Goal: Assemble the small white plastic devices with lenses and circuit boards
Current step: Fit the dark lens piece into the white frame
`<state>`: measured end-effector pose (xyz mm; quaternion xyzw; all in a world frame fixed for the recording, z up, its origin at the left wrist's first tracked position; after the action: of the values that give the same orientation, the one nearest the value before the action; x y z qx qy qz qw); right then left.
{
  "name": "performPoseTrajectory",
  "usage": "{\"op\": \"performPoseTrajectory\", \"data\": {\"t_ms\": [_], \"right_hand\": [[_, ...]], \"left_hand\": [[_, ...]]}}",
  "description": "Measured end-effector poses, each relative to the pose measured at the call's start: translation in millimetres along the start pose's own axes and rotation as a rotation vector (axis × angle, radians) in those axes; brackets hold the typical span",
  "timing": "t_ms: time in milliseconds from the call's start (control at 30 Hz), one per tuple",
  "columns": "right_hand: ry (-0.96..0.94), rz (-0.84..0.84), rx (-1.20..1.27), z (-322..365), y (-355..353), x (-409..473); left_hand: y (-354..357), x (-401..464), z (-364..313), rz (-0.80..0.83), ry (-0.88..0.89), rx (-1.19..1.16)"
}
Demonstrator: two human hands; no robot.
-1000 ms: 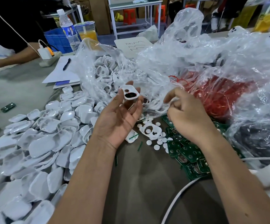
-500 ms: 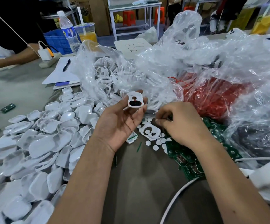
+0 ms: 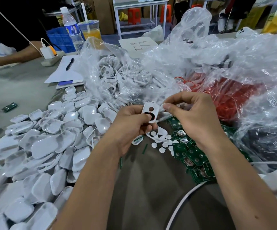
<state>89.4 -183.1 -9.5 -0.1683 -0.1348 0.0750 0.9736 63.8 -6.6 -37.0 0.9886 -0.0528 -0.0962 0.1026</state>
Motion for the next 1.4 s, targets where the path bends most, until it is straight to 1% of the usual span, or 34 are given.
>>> {"op": "performPoseTrajectory", "data": {"t_ms": [167,300,400,467,667,1067,1267,1400], "right_hand": [[0.014,0.022,-0.002,-3.7,6.5,0.9],[0.022,0.011,0.015,-3.2,7.5,-0.2],[0.034,-0.002,0.018,-2.4,8.0,-1.3],[0.033,-0.006,-0.006,-2.2,7.3,-0.9],[-0.030,0.003,-0.191,2.8,8.0,0.6],[-0.108,0.015,-0.333,7.6,13.7,-0.5],[-0.103,0.012,-0.275,5.6,14.4,-3.4],[-0.078,0.049,-0.240,0.8,13.1,0.0]], "left_hand": [[4.8,0.7,-0.3,-0.007,0.082,0.142],[13.6,-2.4,-6.1,0.020,0.179,0.203],[17.7,-4.5,-7.5,0.018,0.215,0.229],[18.9,-4.8,-7.0,0.010,0.220,0.232],[16.7,-4.5,-7.1,-0.001,0.235,0.258],[17.9,-6.0,-7.6,0.027,0.243,0.334],[17.4,-6.4,-6.8,0.045,0.240,0.323],[15.9,-5.2,-6.2,0.051,0.230,0.302]]}}
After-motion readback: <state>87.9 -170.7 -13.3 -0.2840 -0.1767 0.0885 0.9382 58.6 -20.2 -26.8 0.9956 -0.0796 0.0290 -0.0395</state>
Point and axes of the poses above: each hand's wrist, its own x-axis towards the middle knuckle, its own y-axis out of the palm, z = x × y, the point moved 5 cm from there along x, towards the middle knuckle, and after that the axes turned 10 degrees about z, right-handed, at the moved point
